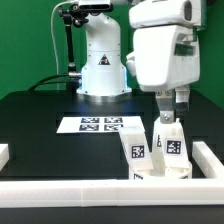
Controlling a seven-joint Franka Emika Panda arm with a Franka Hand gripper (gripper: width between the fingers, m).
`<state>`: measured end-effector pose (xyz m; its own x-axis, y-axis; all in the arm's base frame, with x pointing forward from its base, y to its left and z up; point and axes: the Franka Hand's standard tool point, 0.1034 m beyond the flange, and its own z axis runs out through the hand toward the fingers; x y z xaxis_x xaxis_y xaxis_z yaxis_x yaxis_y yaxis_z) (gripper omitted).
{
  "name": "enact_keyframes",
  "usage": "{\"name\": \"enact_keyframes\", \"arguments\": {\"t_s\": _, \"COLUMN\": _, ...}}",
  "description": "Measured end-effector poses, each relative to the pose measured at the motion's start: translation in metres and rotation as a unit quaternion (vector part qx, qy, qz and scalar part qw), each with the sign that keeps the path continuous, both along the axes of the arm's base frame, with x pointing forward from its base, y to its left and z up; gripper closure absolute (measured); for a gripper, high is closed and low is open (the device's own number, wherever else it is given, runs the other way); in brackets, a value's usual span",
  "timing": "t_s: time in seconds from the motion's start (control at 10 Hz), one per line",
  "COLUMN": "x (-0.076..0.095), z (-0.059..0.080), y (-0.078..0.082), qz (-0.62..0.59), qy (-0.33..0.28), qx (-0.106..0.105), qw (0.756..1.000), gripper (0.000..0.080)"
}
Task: Assemble stool
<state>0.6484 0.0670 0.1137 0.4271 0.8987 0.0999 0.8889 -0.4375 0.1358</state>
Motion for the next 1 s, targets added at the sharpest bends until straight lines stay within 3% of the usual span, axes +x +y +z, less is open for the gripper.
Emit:
{"name": "enact_keyframes", "arguments": {"t_s": 0.2, "x": 0.000, "z": -0.002, "y": -0.003, "qz": 0.057, "qy": -0.001, "qx": -0.012, "qw": 0.998, "gripper": 0.0150}}
{"name": "enact_keyframes", "arguments": {"t_s": 0.7, "x": -0.005, "z": -0.016, "y": 0.009, "qz": 0.074, "qy": 0.009, "qx": -0.013, "qw": 0.997, "gripper": 0.0150}}
{"name": "enact_keyframes", "arguments": {"t_s": 1.0, "x": -0.005, "z": -0.018, "y": 0.007, "qz": 0.072, "qy": 0.013, "qx": -0.014, "qw": 0.997, "gripper": 0.0150}}
